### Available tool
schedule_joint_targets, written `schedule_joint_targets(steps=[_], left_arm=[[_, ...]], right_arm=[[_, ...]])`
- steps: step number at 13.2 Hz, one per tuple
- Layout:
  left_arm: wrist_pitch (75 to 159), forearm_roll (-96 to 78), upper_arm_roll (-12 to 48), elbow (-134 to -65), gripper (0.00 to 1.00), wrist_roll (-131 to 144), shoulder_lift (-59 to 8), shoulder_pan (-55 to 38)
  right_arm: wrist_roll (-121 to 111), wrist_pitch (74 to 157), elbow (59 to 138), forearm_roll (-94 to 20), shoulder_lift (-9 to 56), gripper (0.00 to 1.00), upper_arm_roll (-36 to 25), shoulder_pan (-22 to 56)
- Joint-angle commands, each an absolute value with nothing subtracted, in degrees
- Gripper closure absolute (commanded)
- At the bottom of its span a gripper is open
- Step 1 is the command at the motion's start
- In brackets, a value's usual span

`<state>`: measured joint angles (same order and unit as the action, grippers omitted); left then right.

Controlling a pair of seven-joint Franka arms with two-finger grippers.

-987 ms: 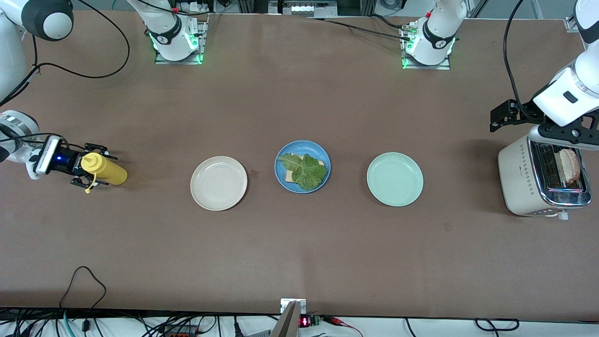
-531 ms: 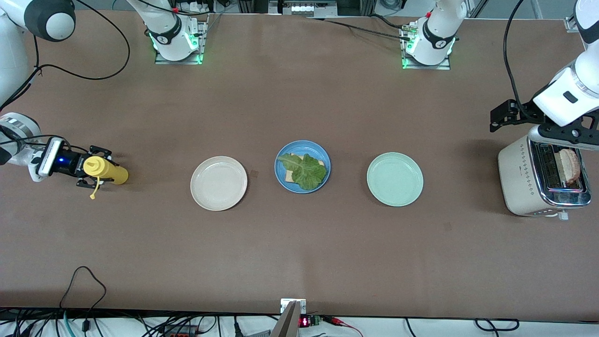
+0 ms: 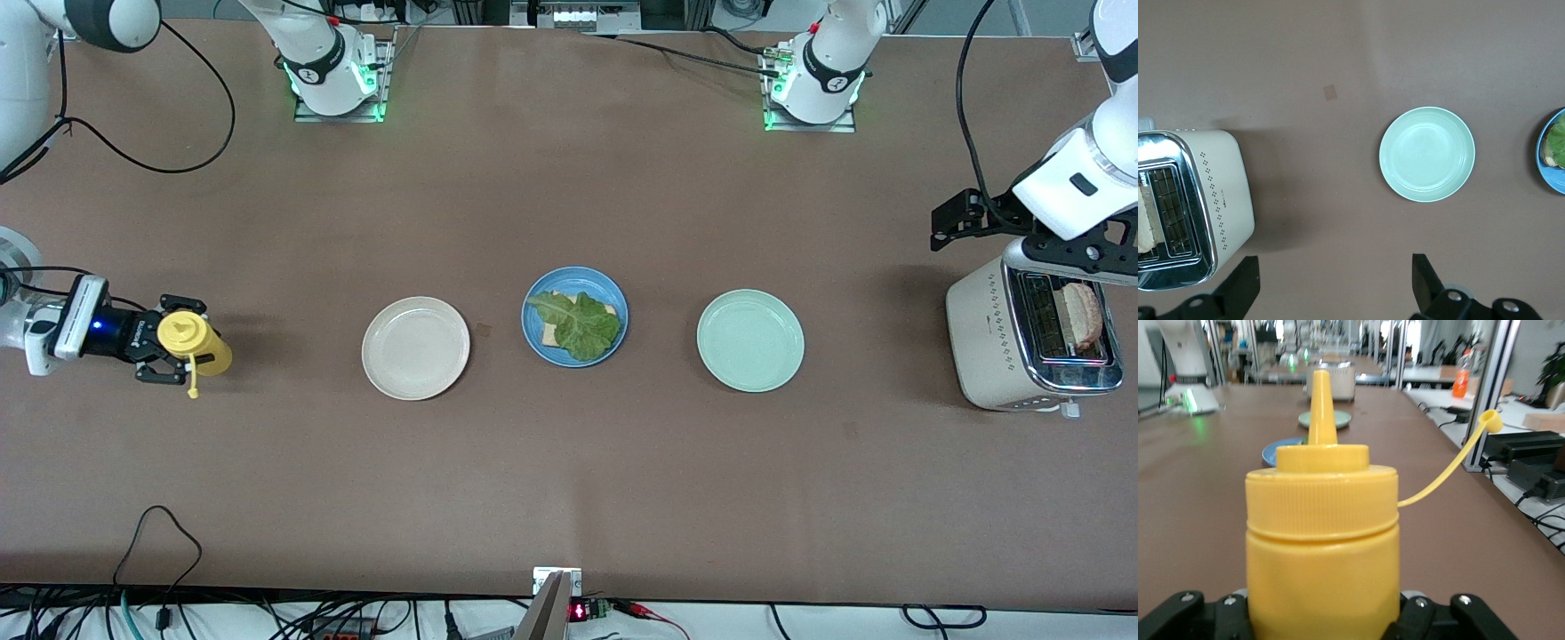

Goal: Make sandwich in blue plate with both arms
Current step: 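Grasp the mustard bottle with the right gripper and lift it, then carry the mustard bottle over the blue plate with the right gripper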

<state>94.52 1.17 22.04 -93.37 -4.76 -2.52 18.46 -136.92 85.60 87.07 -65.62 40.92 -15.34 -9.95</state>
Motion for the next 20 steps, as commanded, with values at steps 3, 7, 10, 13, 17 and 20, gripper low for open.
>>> schedule_joint_targets(steps=[3, 7, 10, 13, 17, 20], left_arm=[[93.87, 0.53, 22.32, -93.25, 0.0, -5.71, -1.67, 18.98], [93.87, 0.53, 22.32, -93.25, 0.0, -5.71, -1.67, 18.98], [93.87, 0.53, 22.32, -93.25, 0.0, -5.71, -1.67, 18.98], [93.87, 0.53, 22.32, -93.25, 0.0, -5.71, -1.67, 18.98], [93.87, 0.53, 22.24, -93.25, 0.0, -5.71, -1.67, 18.98], [93.87, 0.53, 22.24, -93.25, 0.0, -5.71, -1.67, 18.98]], right_arm=[[-122.82, 97.53, 88.68, -55.3, 31.83, 1.0, -16.61, 4.36], [-107.27, 109.04, 88.59, -47.23, 31.12, 1.0, -17.14, 17.02], [-88.58, 116.7, 88.59, -35.45, 30.06, 1.0, -17.05, 26.43], [-76.77, 120.66, 87.72, -29.47, 30.15, 1.0, -16.96, 31.71], [-55.78, 124.71, 87.71, -14.11, 30.94, 1.0, -16.88, 41.37], [-46.59, 124.72, 87.54, -8.97, 33.74, 1.0, -16.96, 44.55]])
